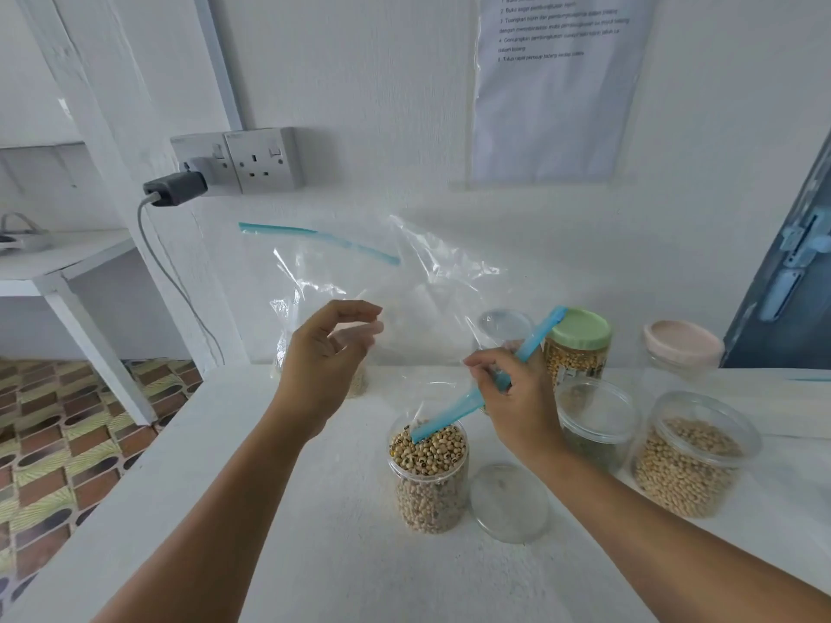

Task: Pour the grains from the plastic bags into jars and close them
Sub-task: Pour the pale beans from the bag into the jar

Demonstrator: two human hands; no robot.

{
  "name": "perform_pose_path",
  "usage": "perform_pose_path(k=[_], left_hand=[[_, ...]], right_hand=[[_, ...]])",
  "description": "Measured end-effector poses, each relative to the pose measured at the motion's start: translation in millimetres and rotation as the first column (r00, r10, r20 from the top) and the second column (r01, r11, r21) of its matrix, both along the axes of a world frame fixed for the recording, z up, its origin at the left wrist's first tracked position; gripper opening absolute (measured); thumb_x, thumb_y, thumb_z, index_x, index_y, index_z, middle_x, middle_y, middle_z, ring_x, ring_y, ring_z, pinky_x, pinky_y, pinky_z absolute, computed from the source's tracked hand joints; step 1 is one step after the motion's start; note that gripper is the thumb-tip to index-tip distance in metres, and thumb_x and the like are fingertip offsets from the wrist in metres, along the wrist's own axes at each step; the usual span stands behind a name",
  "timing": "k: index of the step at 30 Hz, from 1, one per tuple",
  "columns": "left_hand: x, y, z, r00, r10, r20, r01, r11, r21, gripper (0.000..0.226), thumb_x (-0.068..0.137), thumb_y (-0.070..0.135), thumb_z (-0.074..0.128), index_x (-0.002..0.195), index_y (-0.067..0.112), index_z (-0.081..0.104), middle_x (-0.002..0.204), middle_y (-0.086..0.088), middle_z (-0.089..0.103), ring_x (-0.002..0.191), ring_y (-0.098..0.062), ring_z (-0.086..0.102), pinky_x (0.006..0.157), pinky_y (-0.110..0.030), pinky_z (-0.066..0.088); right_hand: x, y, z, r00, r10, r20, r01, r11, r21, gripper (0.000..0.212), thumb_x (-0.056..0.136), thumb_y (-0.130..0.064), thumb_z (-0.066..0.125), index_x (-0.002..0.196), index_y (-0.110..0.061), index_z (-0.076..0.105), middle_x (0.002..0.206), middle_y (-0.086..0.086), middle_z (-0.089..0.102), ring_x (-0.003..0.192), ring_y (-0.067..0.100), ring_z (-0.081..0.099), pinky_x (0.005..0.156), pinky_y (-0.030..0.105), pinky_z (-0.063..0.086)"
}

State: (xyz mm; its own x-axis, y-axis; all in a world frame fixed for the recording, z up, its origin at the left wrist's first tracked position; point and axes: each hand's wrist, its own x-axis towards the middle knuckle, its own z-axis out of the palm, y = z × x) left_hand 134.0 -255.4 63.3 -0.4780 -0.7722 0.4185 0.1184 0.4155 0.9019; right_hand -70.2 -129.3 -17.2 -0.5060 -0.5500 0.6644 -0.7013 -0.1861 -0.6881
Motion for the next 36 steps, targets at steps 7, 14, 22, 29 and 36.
perform_pose_path(k=[7, 14, 22, 29, 36], left_hand=[[-1, -2, 10, 0.983, -0.007, -0.181, 0.019, 0.998, 0.065, 0.026, 0.088, -0.014, 0.071, 0.103, 0.007, 0.071, 0.094, -0.007, 0.073, 0.102, -0.033, 0.075, 0.101, -0.048, 0.057], [2, 0, 1, 0.993, 0.049, -0.104, -0.045, 0.998, 0.045, 0.030, 0.085, -0.003, 0.081, 0.108, 0.014, 0.071, 0.100, -0.003, 0.073, 0.093, -0.021, 0.074, 0.090, -0.039, 0.057], [4, 2, 5, 0.999, -0.009, -0.053, 0.011, 0.999, 0.032, 0.076, 0.085, -0.001, 0.081, 0.139, 0.044, 0.052, 0.108, -0.007, 0.071, 0.096, -0.027, 0.077, 0.090, -0.038, 0.062], [0, 0, -2, 0.996, 0.037, -0.076, -0.036, 0.999, 0.011, 0.066, 0.086, -0.003, 0.080, 0.139, 0.029, 0.055, 0.097, -0.006, 0.071, 0.093, -0.024, 0.077, 0.093, -0.042, 0.062], [-4, 0, -9, 0.997, 0.074, -0.038, -0.075, 0.996, -0.052, 0.062, 0.086, 0.007, 0.083, 0.134, 0.034, 0.055, 0.089, 0.002, 0.069, 0.085, -0.014, 0.073, 0.078, -0.023, 0.057]], right_hand=[[0, -4, 8, 1.000, -0.009, 0.003, 0.009, 0.998, -0.054, 0.014, 0.094, -0.007, 0.074, 0.100, -0.020, 0.077, 0.109, 0.006, 0.054, 0.098, 0.014, 0.060, 0.085, 0.010, 0.049], [1, -4, 0, 1.000, 0.029, 0.003, -0.029, 0.999, -0.032, 0.023, 0.092, -0.004, 0.076, 0.099, -0.027, 0.075, 0.108, 0.007, 0.058, 0.100, 0.014, 0.060, 0.089, 0.014, 0.050], [8, -6, 8, 0.999, 0.004, -0.045, -0.007, 0.998, -0.070, 0.028, 0.093, -0.014, 0.076, 0.111, -0.035, 0.071, 0.113, 0.014, 0.056, 0.107, 0.025, 0.058, 0.092, 0.013, 0.047], [14, 1, 9, 0.965, 0.229, 0.129, -0.245, 0.962, 0.118, 0.054, 0.083, -0.012, 0.086, 0.124, -0.037, 0.061, 0.128, -0.012, 0.039, 0.108, -0.007, 0.063, 0.090, 0.010, 0.052], [14, -5, 7, 0.994, 0.101, 0.040, -0.104, 0.990, 0.099, 0.047, 0.084, -0.008, 0.084, 0.116, -0.034, 0.063, 0.112, -0.013, 0.044, 0.085, 0.009, 0.068, 0.089, 0.023, 0.058]])
